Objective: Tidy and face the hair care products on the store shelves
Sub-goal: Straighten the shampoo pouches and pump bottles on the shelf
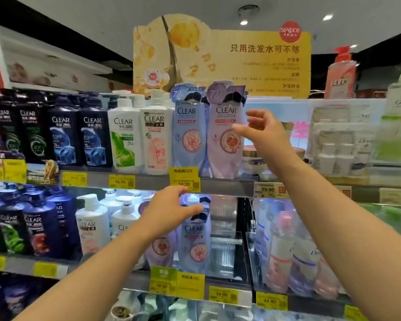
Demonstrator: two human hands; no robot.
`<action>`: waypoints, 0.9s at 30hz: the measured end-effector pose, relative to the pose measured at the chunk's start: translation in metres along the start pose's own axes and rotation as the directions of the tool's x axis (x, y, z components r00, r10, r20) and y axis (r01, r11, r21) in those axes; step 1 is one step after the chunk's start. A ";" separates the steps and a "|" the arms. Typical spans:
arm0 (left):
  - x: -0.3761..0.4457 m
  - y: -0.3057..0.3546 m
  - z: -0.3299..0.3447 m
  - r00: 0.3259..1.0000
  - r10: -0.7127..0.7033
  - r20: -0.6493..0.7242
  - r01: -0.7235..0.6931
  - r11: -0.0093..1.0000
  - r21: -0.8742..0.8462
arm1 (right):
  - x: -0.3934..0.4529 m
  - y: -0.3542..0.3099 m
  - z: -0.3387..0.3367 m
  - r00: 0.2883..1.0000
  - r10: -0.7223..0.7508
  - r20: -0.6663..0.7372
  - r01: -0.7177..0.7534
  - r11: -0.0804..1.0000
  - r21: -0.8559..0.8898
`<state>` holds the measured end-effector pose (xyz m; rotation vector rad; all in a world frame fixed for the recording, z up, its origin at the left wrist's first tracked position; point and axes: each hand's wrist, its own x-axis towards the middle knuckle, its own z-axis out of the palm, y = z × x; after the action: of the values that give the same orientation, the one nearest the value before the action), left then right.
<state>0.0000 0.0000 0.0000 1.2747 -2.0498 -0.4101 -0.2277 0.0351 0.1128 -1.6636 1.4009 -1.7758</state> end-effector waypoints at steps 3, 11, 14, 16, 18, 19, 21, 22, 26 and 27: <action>0.013 -0.007 0.008 0.995 0.052 0.080 -0.064 0.985 0.157 | 0.014 0.004 0.009 0.998 0.017 -0.057 -0.018 1.000 -0.013; 0.027 -0.022 0.021 0.991 0.068 0.118 -0.089 0.978 0.191 | 0.045 0.010 0.027 0.992 0.112 -0.060 -0.111 0.993 0.029; 0.027 -0.029 0.032 0.981 0.050 0.185 -0.092 0.970 0.224 | 0.051 0.012 0.030 0.993 0.104 -0.050 -0.104 0.995 0.013; 0.027 -0.029 0.036 0.981 0.041 0.191 -0.084 0.971 0.225 | 0.056 0.013 0.033 0.995 0.091 -0.051 -0.091 0.996 0.008; 0.027 -0.028 0.039 0.980 0.044 0.194 -0.083 0.976 0.200 | 0.061 0.015 0.034 0.994 0.096 -0.055 -0.096 0.995 0.002; 0.026 -0.027 0.041 0.979 0.050 0.196 -0.088 0.979 0.187 | 0.064 0.016 0.034 0.994 0.099 -0.055 -0.100 0.995 0.002; 0.025 -0.027 0.045 0.977 0.066 0.205 -0.099 0.983 0.154 | 0.066 0.017 0.034 0.993 0.108 -0.045 -0.108 0.994 0.019; 0.024 -0.026 0.047 0.976 0.076 0.202 -0.103 0.986 0.129 | 0.066 0.017 0.032 0.993 0.109 -0.039 -0.108 0.994 0.025; 0.024 -0.028 0.049 0.973 0.127 0.195 -0.144 0.987 0.074 | 0.058 0.012 0.027 0.997 0.063 -0.050 -0.061 0.997 0.045; 0.024 -0.030 0.050 0.971 0.134 0.196 -0.152 0.985 0.078 | 0.054 0.011 0.026 0.997 0.044 -0.057 -0.041 0.998 0.050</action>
<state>-0.0215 -0.0396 -0.0445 1.1693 -2.3297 -0.3860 -0.2229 -0.0235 0.1301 -1.5577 1.3949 -1.8340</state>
